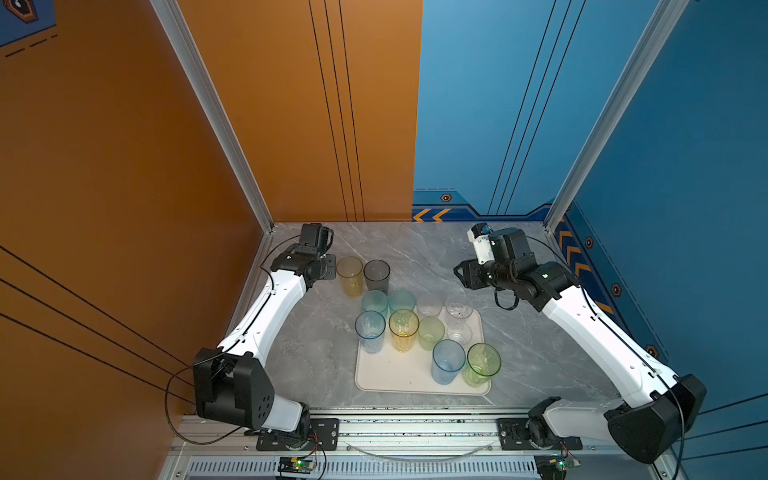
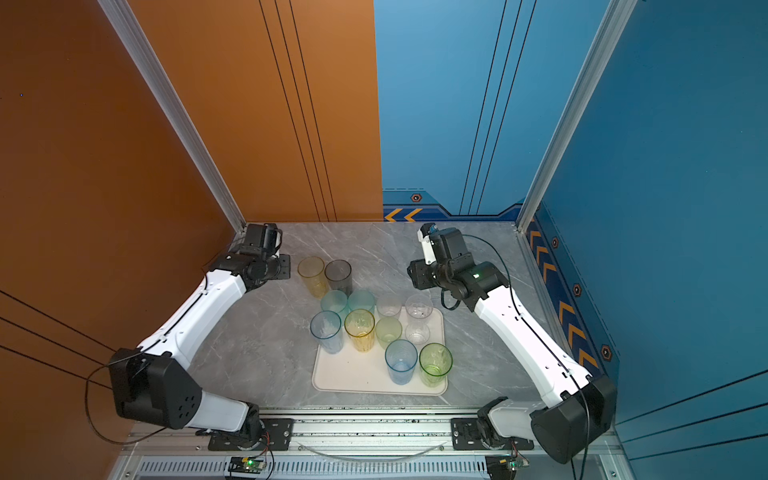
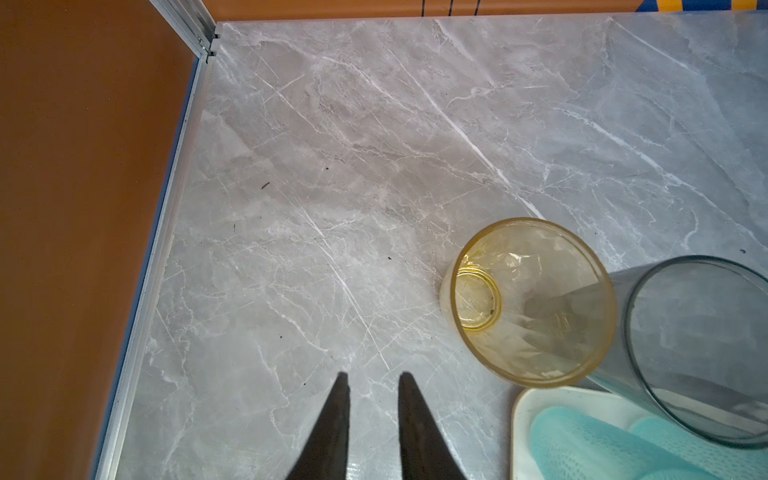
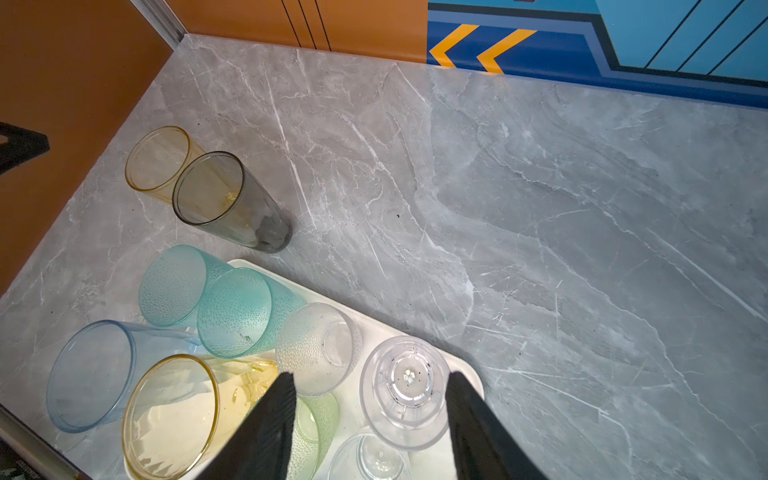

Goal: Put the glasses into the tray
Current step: 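Open the right gripper and raise it away while the left gripper draws back, then move the left gripper over the yellow glass beyond the tray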

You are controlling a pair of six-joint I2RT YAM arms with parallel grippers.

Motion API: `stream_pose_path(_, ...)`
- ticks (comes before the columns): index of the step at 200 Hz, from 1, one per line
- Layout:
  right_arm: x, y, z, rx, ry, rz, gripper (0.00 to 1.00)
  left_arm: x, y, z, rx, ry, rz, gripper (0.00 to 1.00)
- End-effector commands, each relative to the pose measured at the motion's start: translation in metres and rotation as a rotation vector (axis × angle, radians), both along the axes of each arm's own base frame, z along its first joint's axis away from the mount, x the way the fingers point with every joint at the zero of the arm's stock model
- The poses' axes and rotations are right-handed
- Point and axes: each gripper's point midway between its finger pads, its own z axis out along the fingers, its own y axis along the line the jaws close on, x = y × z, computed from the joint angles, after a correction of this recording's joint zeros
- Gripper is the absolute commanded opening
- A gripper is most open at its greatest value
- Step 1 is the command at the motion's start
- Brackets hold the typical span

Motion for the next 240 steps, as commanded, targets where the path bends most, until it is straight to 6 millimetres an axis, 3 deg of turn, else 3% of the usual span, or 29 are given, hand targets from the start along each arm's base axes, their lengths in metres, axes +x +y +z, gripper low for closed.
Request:
stream_pose_path(1,0.005,0.005,0.005,0.035,-0.004,-0.001,0.57,0.004,-0.008,0.002,-0.021,0.011,-0.033,0.22)
stream_pose_path(48,0.006,0.003,0.002,0.031,0.002,-0.007,0.57,0.010,-0.015,-0.008,-0.023,0.041,-0.054,0.21)
stream_pose_path(139,0.013,0.003,-0.002,0.038,0.005,-0.010,0.57,0.042,-0.039,-0.024,-0.099,0.087,-0.110,0.23)
stream_pose_path(240,0.015,0.001,-0.004,0.041,0.008,-0.013,0.57,0.050,-0.044,-0.046,-0.104,0.141,-0.124,0.21)
